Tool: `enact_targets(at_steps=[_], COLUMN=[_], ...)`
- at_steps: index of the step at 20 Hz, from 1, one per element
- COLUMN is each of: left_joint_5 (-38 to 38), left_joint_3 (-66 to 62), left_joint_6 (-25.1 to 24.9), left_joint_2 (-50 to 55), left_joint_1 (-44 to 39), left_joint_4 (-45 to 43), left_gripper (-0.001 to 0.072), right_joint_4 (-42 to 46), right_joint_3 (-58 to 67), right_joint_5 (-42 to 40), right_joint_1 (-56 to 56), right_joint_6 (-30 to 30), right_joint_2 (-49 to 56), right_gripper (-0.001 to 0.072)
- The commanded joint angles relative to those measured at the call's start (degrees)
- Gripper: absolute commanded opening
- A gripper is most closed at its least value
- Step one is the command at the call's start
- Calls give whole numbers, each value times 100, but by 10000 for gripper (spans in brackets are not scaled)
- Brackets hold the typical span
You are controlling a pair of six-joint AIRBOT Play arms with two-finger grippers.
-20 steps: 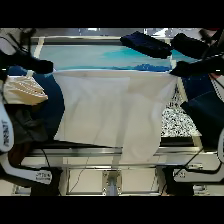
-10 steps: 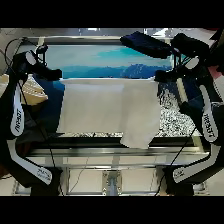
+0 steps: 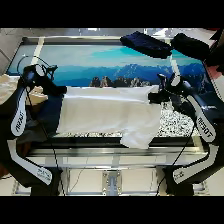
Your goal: Fold the shirts.
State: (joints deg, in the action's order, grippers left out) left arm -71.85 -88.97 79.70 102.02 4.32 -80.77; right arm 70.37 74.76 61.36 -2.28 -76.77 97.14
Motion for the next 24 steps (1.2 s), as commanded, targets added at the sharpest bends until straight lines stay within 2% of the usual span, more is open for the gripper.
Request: enact_targets(at_steps=[1,2,3,5,8,9,10,12,14,15,17,20,23,24], left_joint_5=[13,66,92,48,-20,7,114,529,1032,1305,1558,1663,1790,1917], left_joint_3=[343,343,341,341,494,763,1246,2900,4631,5351,6437,7222,7427,7427], left_joint_6=[2,2,2,2,-2,-4,-11,57,592,909,1119,1010,955,776], left_joint_2=[-11,-52,-133,-527,-1681,-2120,-2608,-3748,-4776,-5211,-5897,-6122,-5890,-5796], left_joint_1=[-4,-4,4,98,457,634,852,1429,1956,2173,2564,2791,2791,2791], left_joint_4=[396,562,660,691,647,590,551,546,568,702,1447,2612,2874,3049], left_gripper=[261,541,616,615,615,615,615,615,615,614,611,610,610,591], right_joint_4=[-11,-9,4,323,1209,1237,1165,767,131,-127,-409,-863,-1102,-1147], right_joint_3=[-219,-114,28,413,667,557,310,-579,-1622,-2072,-2632,-2796,-2798,-2798], right_joint_5=[-87,98,350,962,1606,1738,1812,1788,1620,1482,1141,1034,1001,1010], right_joint_1=[63,50,52,37,-221,-442,-721,-1257,-1609,-1676,-1652,-1652,-1652,-1652], right_joint_6=[-42,-39,-35,9,122,122,118,120,127,144,144,313,426,439], right_joint_2=[-33,-92,-190,-595,-1659,-2044,-2424,-3132,-3709,-3923,-4170,-4210,-4212,-4212], right_gripper=[39,113,209,218,219,258,320,324,325,325,325,324,324,324])
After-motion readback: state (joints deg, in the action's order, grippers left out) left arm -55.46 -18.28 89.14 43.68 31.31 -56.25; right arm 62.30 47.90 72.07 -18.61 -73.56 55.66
